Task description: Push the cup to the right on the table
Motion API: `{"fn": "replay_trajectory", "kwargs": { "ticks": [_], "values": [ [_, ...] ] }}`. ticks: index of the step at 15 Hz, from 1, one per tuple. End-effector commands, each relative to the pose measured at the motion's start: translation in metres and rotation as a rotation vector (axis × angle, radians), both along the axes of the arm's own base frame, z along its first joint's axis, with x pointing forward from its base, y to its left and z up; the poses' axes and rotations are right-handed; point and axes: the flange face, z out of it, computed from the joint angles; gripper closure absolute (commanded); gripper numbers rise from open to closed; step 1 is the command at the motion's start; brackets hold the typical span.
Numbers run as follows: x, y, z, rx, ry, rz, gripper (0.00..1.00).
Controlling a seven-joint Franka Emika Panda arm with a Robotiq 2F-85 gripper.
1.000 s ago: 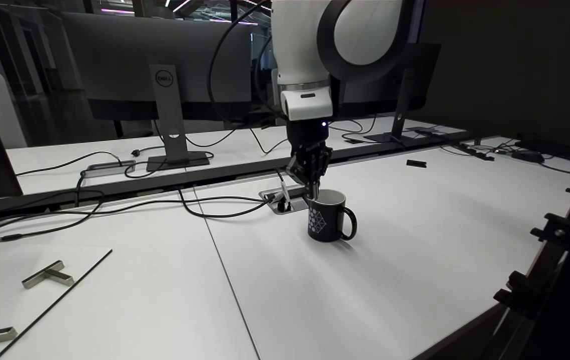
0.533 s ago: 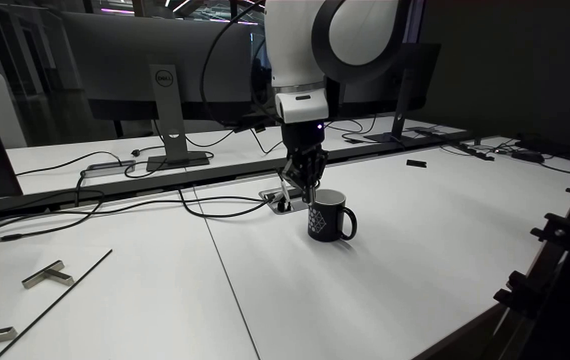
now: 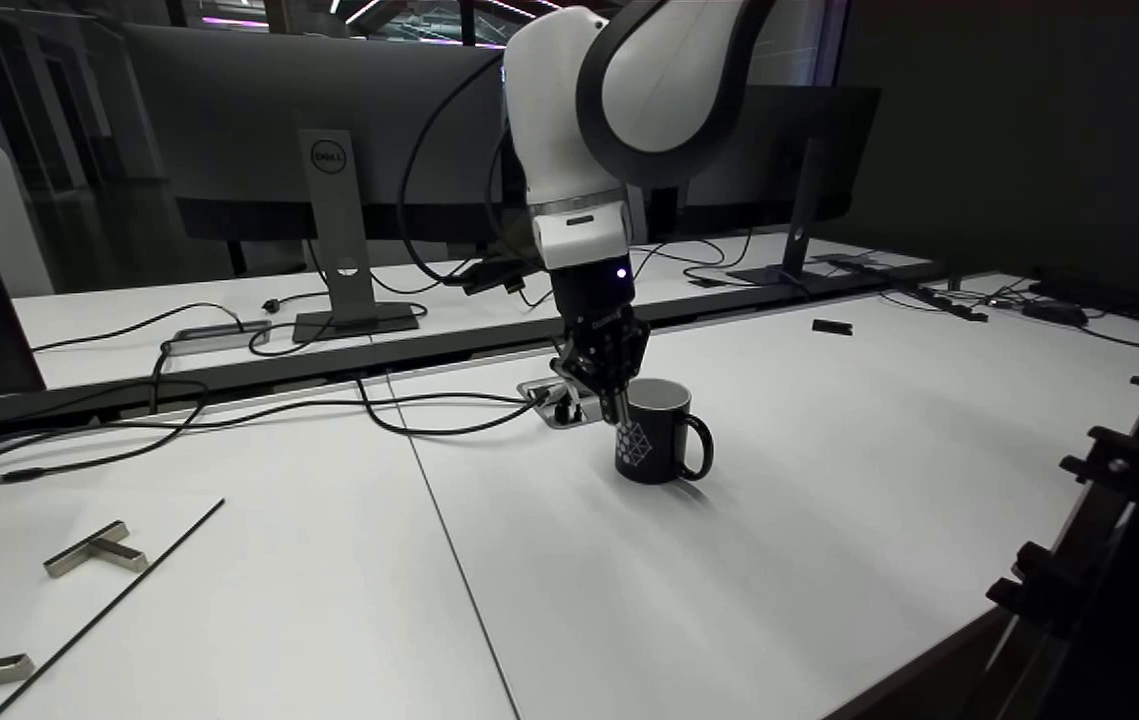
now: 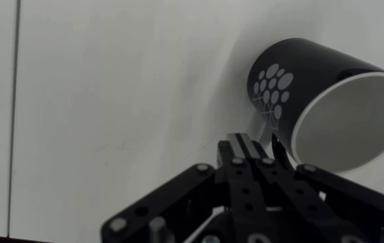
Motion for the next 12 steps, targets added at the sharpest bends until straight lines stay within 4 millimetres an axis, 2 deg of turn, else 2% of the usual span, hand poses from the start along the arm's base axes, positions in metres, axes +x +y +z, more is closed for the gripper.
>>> {"fn": "replay_trajectory", "kwargs": {
  "ticks": [1, 6, 12],
  "values": [
    [0.019, -0.01, -0.01, -0.016, 0.034, -0.06, 1.0],
    [0.031, -0.017, -0.015, -0.032, 0.052, -0.09, 1.0],
    [0.028, -0.023, -0.025, -0.034, 0.081, -0.129, 1.0]
  ]
}}
